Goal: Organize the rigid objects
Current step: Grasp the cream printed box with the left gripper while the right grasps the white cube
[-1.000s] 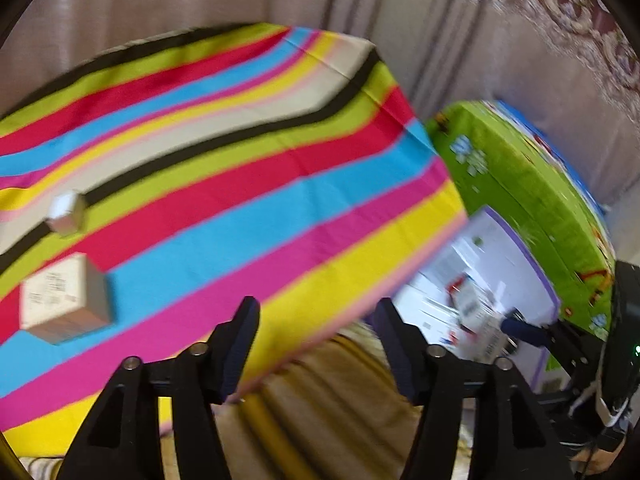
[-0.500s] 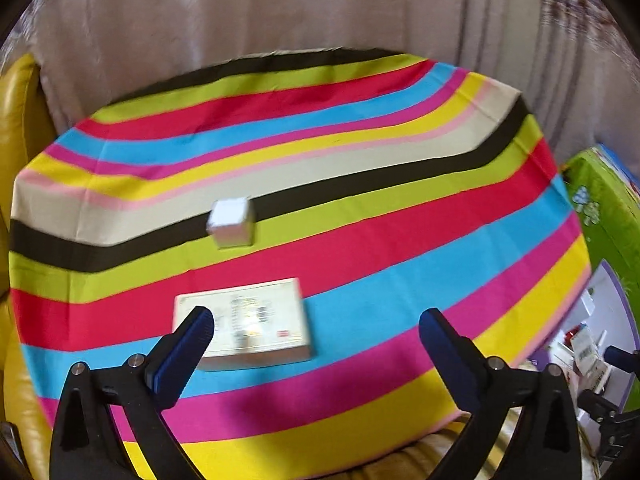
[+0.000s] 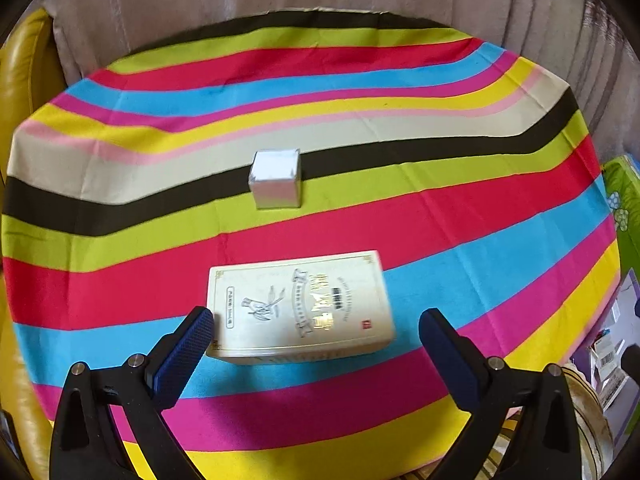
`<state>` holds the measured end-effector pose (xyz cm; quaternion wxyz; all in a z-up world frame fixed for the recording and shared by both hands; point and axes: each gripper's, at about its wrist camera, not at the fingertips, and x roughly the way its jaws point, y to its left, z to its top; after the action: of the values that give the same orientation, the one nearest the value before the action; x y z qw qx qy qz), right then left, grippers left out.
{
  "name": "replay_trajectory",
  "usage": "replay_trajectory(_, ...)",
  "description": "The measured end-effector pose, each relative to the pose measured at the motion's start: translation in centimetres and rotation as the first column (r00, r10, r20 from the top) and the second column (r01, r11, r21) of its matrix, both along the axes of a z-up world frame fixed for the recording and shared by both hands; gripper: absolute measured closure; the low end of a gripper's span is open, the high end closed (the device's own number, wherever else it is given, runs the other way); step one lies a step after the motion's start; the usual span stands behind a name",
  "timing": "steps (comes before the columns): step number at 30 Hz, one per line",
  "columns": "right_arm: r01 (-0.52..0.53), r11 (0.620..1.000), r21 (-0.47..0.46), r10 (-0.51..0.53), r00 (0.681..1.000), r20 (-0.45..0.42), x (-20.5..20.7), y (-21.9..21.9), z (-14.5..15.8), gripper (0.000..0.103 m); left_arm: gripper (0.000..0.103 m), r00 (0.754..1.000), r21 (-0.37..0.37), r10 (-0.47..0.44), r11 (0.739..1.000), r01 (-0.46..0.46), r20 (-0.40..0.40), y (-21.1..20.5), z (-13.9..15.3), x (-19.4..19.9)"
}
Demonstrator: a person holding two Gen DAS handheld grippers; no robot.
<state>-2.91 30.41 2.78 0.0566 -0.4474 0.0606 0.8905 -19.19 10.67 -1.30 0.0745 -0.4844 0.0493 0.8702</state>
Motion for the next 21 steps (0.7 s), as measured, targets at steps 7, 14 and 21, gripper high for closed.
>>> replay_trajectory(7, -0.047, 0.998, -0.033, 0.046, 0.999, -0.018, -5.2, -1.9, 0.6, 0.021, 0.001, 0.999, 0.010, 0.001, 1.000, -0.001, 0.045, -0.6, -1.4, -1.3)
replay_trajectory(14, -0.109, 0.994, -0.013, 0.108, 0.992, -0.060, -10.7, -5.1, 1.3, 0.017, 0.003, 0.998, 0.069, 0.060, 0.996, -0.060, 0.006, -3.8, -0.3, -1.1)
replay_trajectory(21, -0.157, 0.987, -0.023, 0.156, 0.986, -0.060, -16.0, -9.3, 0.5, 0.017, 0.003, 0.964, 0.089, 0.265, 0.961, -0.261, -0.036, -10.5, 0.2, -1.3)
